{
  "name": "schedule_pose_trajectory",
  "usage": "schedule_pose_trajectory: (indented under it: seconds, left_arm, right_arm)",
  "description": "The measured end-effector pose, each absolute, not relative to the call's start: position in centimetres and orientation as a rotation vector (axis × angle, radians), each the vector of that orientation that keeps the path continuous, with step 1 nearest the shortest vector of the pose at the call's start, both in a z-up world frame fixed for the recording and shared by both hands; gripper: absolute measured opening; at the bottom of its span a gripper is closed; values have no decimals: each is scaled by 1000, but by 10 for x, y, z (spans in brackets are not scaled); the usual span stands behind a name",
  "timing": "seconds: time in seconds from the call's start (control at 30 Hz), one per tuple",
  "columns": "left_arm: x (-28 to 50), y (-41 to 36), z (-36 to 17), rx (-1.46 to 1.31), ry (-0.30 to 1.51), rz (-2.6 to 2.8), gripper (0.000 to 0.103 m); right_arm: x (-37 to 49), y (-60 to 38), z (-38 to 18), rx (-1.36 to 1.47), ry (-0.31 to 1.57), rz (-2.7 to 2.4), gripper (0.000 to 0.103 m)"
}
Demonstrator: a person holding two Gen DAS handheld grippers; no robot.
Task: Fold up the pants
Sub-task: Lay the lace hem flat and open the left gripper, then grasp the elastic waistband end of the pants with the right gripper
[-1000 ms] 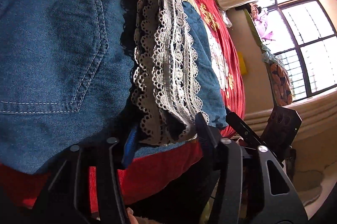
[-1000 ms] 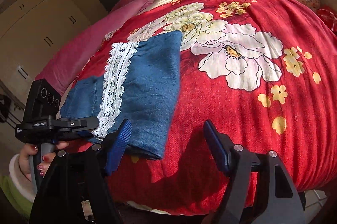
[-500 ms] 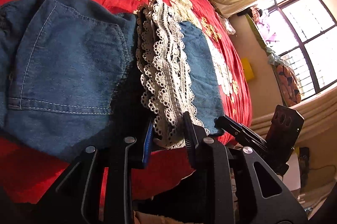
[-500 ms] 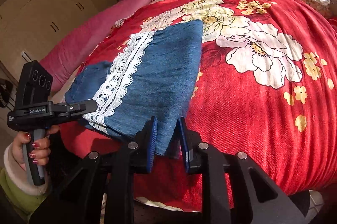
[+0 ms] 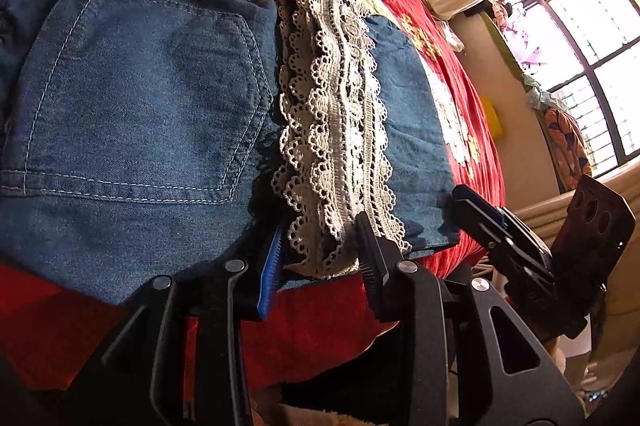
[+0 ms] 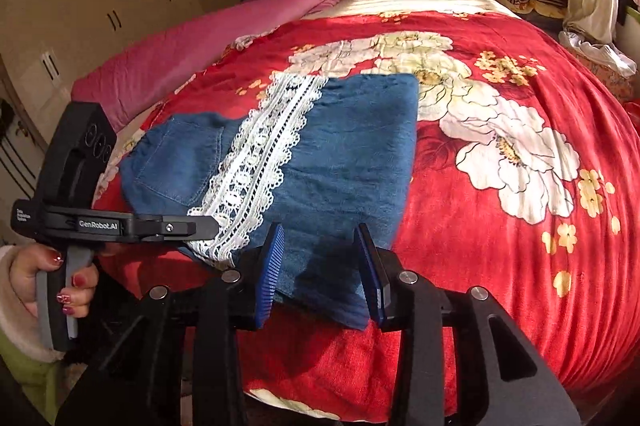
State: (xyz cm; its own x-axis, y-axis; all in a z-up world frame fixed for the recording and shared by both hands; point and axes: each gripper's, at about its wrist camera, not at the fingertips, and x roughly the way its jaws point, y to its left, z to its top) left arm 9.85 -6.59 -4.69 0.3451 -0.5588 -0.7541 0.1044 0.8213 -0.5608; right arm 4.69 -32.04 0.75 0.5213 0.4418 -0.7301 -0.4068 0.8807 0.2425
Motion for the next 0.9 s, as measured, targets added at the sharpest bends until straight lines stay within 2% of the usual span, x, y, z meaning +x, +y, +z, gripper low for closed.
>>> schedule_pose_trajectory:
  seconds: [0.1, 0.27, 0.37, 0.4, 0.5, 0.67, 0.9]
  left_arm:
    - [96, -69, -45, -440, 1144, -460, 29]
    - [96, -73, -46, -397, 1137, -448, 30]
    - [94, -77, -39, -353, 1120, -432, 36]
    - [93, -77, -37, -350, 1116, -430, 37]
    - [91, -74, -31, -338, 1097, -416, 41]
    - [85, -70, -19, -324, 1059, -394, 41]
    - [69, -53, -2, -282, 996, -337, 49]
  right_arm:
    - [52, -316, -17, -12, 971, 485, 35]
    - [53, -321, -26, 13, 965, 498, 35]
    - [52, -325, -23, 40, 967, 504, 35]
    - [50, -327, -20, 56, 964, 506, 36]
    - [42, -334, -7, 97, 932, 506, 49]
    - [35, -343, 9, 110, 903, 481, 52]
    - [31, -345, 21, 124, 884, 464, 65]
